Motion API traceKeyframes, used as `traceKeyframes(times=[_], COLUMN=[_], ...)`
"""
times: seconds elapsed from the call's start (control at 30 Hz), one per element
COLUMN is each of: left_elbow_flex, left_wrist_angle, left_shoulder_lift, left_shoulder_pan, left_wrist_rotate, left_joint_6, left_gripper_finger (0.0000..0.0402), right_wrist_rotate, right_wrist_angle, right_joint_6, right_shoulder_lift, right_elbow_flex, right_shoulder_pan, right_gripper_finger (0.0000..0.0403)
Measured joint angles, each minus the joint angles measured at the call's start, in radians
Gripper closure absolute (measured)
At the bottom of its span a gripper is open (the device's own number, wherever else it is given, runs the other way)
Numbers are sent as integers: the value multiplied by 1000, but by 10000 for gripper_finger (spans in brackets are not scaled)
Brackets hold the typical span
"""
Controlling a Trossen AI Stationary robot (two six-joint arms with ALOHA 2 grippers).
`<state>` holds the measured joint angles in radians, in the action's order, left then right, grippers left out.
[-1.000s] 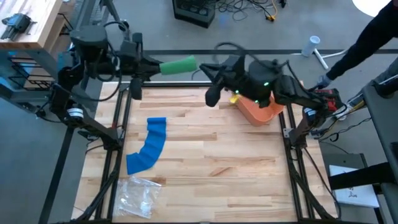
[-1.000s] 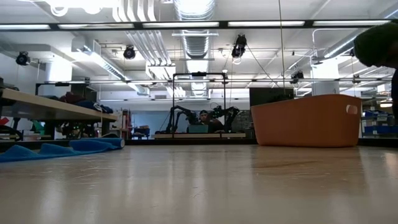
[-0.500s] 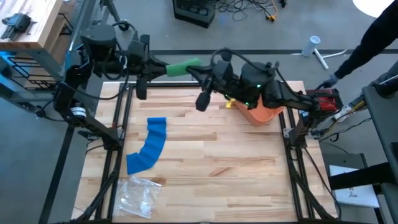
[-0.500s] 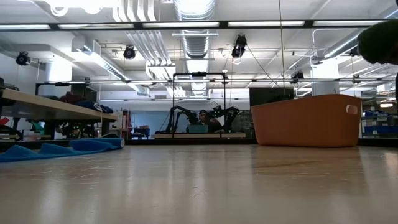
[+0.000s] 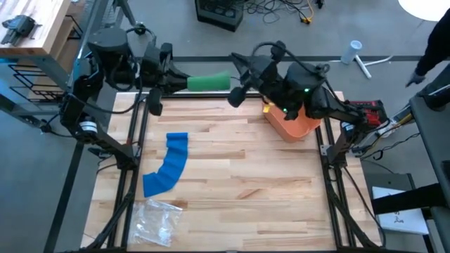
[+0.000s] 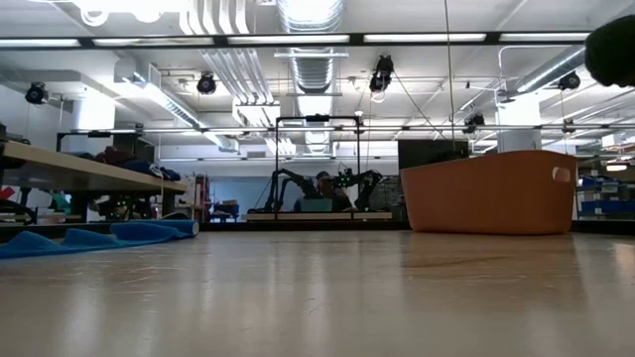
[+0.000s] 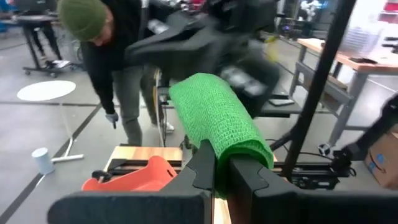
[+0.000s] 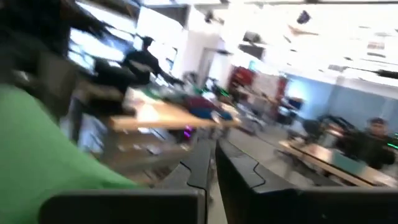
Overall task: Roll bandage
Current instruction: Roll the green bandage
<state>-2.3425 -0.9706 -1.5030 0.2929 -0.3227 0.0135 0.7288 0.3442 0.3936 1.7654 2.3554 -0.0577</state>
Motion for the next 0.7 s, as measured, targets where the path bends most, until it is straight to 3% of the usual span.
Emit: traceKeyframes(times=[0.13, 0.23, 0.47, 0.7], left_elbow_flex=[1, 2, 2, 4], left_wrist_angle=[15, 26, 149, 207], left_shoulder_lift=[-15, -19, -42, -48], left_shoulder_pan=[2, 2, 2, 0], left_wrist_rotate=[43, 44, -31, -145], left_joint_6=[64, 156, 403, 521], left_gripper_finger=[395, 395, 395, 395], right_wrist_rotate=[-202, -292, -267, -125], right_wrist_angle=[-94, -157, -171, -187], right_joint_6=[-32, -20, 89, 247], right_shoulder_lift=[-6, 4, 44, 46], right_elbow_flex=[0, 0, -2, 0], right_shoulder_pan=[-14, -15, -17, -21], right_gripper_finger=[384, 384, 385, 384])
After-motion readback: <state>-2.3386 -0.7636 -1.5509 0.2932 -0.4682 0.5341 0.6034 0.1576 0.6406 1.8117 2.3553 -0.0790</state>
